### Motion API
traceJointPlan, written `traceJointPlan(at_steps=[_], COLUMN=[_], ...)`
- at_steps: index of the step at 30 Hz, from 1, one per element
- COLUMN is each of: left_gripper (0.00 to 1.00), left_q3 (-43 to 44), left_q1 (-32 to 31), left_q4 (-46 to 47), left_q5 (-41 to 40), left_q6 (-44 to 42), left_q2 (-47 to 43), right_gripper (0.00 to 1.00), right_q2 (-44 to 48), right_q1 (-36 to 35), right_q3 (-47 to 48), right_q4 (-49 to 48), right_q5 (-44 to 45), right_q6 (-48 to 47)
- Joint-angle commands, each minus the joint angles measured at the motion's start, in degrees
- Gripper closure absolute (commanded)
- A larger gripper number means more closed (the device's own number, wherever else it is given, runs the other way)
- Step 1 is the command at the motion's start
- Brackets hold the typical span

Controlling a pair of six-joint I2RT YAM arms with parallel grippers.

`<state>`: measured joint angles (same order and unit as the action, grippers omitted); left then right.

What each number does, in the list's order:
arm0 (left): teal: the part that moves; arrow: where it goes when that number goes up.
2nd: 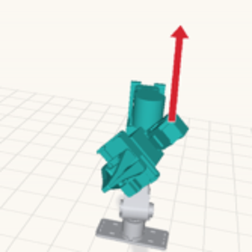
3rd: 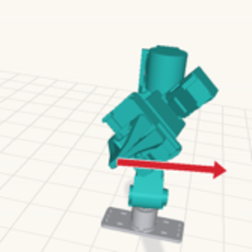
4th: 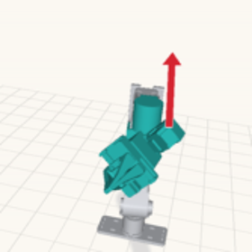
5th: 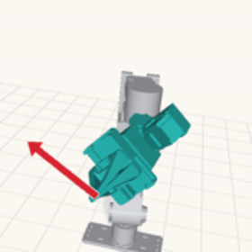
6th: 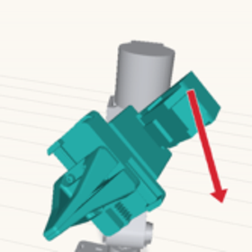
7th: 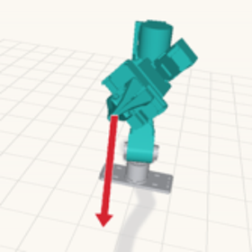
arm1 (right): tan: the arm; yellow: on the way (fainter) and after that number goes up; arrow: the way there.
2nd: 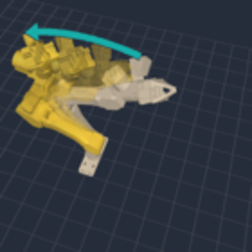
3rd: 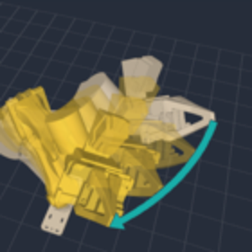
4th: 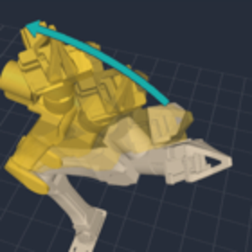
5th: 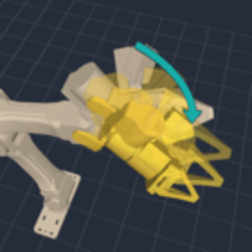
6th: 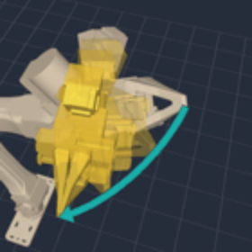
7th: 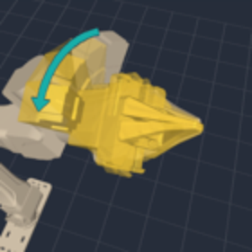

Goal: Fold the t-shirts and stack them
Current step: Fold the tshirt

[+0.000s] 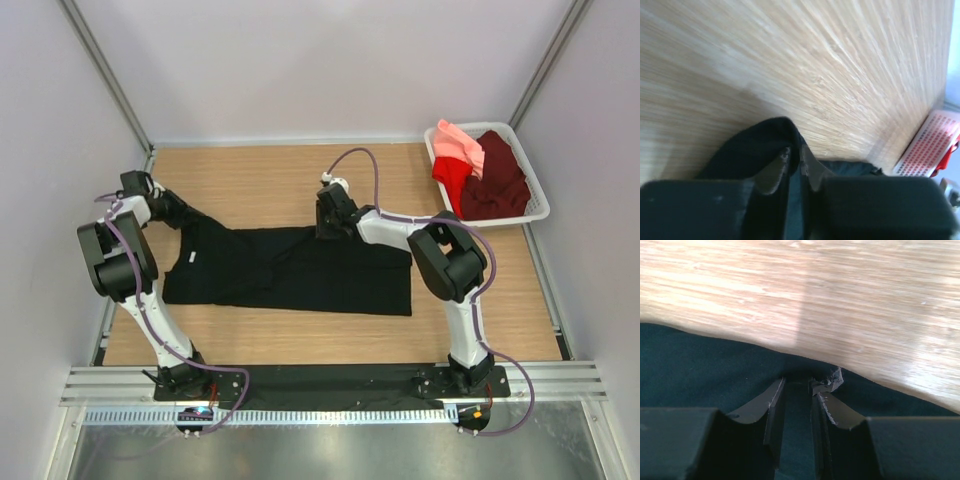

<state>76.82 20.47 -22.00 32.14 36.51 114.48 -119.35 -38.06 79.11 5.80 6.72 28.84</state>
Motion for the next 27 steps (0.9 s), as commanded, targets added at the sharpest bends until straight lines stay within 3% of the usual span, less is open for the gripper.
traceJointPlan(at_steps=[1,3,10,15,18,19,22,25,27], left_gripper=[0.92,1.00,1.00,0.98,0.83,0.72,0.58,0.48,0.43], left_q3=[0.9,1.0,1.0,5.1,5.8,6.0,6.1,6.3,7.4], left_q1=[-0.1,-0.1,0.2,-0.4,-0.4,-0.4,-0.4,-0.4,-0.7], left_q4=[5.9,7.8,20.1,21.7,21.7,21.7,18.7,12.6,3.8], left_q5=[4.2,3.2,1.7,4.0,4.9,5.1,3.6,-1.7,-8.6], left_q6=[1.5,2.9,12.0,15.2,15.5,15.2,13.9,11.2,7.5], left_q2=[0.1,-0.4,0.6,5.8,7.6,7.5,5.7,0.4,-4.0], right_gripper=[0.68,0.69,0.69,0.67,0.66,0.66,0.66,0.65,0.64], right_q2=[0.8,0.9,2.7,4.3,5.4,5.7,7.5,11.1,12.9], right_q1=[1.9,2.8,5.4,5.4,5.5,5.4,5.5,5.4,5.4], right_q3=[-1.8,-2.5,-6.2,-6.4,-5.2,-4.5,-1.9,-1.5,-1.8], right_q4=[5.3,5.5,2.3,-0.3,0.0,2.0,7.4,11.9,14.4], right_q5=[3.3,4.0,0.6,-7.9,-9.3,-9.3,-8.8,-8.7,-9.7], right_q6=[-1.1,-1.0,-2.7,-6.7,-8.4,-9.5,-11.3,-12.4,-13.9])
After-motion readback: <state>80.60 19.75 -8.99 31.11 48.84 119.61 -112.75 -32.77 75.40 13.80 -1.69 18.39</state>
